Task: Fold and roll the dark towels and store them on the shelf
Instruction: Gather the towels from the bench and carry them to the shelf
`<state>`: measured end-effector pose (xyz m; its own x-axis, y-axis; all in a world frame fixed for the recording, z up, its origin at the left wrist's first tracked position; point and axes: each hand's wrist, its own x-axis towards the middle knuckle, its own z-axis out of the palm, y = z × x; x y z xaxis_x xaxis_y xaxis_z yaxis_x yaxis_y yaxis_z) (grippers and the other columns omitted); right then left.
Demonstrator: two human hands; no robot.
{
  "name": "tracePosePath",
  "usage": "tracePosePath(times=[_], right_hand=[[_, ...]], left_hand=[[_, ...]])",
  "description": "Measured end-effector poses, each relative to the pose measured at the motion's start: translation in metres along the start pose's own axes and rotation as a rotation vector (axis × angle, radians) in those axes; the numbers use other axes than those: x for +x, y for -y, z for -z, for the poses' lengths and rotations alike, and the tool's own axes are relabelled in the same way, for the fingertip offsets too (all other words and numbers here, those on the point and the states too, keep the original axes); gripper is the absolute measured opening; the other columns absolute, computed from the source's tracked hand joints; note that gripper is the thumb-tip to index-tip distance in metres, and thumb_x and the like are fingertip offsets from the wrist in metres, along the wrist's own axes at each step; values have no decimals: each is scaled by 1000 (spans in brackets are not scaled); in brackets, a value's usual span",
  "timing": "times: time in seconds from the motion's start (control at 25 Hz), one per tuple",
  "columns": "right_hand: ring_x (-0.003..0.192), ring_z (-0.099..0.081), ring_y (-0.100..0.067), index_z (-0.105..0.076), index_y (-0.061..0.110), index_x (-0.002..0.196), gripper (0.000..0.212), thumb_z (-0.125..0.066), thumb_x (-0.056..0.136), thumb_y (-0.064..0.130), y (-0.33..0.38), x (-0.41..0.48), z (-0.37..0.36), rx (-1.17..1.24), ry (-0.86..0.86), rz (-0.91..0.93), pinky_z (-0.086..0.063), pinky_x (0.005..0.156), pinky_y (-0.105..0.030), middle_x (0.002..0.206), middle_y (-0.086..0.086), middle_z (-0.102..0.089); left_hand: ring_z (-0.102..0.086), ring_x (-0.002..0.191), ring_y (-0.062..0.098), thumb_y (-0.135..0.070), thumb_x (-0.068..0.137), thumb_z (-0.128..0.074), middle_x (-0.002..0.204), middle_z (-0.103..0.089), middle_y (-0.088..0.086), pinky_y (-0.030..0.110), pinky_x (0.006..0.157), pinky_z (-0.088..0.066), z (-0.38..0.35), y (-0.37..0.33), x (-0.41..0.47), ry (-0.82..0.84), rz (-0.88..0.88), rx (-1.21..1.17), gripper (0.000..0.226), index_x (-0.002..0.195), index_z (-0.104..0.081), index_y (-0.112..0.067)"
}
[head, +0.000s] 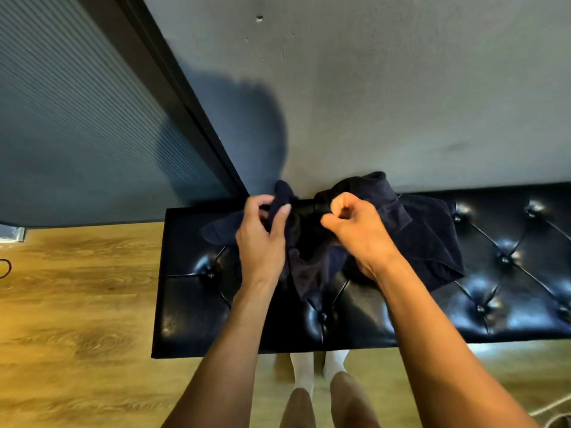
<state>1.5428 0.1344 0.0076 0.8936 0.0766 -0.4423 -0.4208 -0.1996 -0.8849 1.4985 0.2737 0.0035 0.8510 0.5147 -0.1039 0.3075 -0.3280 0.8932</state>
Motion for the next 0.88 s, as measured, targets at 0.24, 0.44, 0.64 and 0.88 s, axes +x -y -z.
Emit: tracePosePath(times=[0.24, 0.44, 0.64, 0.88], right_hand=[[52, -48, -10, -52, 17, 89, 18, -54, 92, -1, -13, -1, -31, 501, 27, -234, -40, 46, -19, 64, -1, -52], [87, -64, -21, -61, 13, 100, 12, -58, 91, 6, -61, 9, 8, 33, -98, -124, -52, 82, -37, 99, -9, -68], [117, -51, -42, -47, 11, 126, 46, -66, 85, 19, -117, 7, 75, -943, -152, -512, -46, 94, -47, 129, -21, -52], [65, -60, -10, -66, 19, 76, 19, -65, 84, 2, -41, -2, 71, -27, -176, -244, -50, 54, -21, 71, 3, -65]], left_hand=[[-56, 106, 4, -34, 77, -75, 113, -60, -13, 22, 91, -45, -12, 17, -12, 322, 128, 25, 52, 123, -50, -33], [-54, 120, 19, -13, 80, -68, 130, -59, 2, 29, 101, -41, -31, 35, -13, 312, 141, 252, 59, 134, -47, -22], [-56, 116, 25, -12, 80, -66, 127, -58, 7, 34, 97, -45, -50, 42, -23, 367, 230, 291, 53, 129, -46, -18], [-59, 107, 20, -9, 81, -63, 115, -62, 0, 32, 94, -47, -40, 16, -25, 135, 269, 101, 47, 124, -52, -20]])
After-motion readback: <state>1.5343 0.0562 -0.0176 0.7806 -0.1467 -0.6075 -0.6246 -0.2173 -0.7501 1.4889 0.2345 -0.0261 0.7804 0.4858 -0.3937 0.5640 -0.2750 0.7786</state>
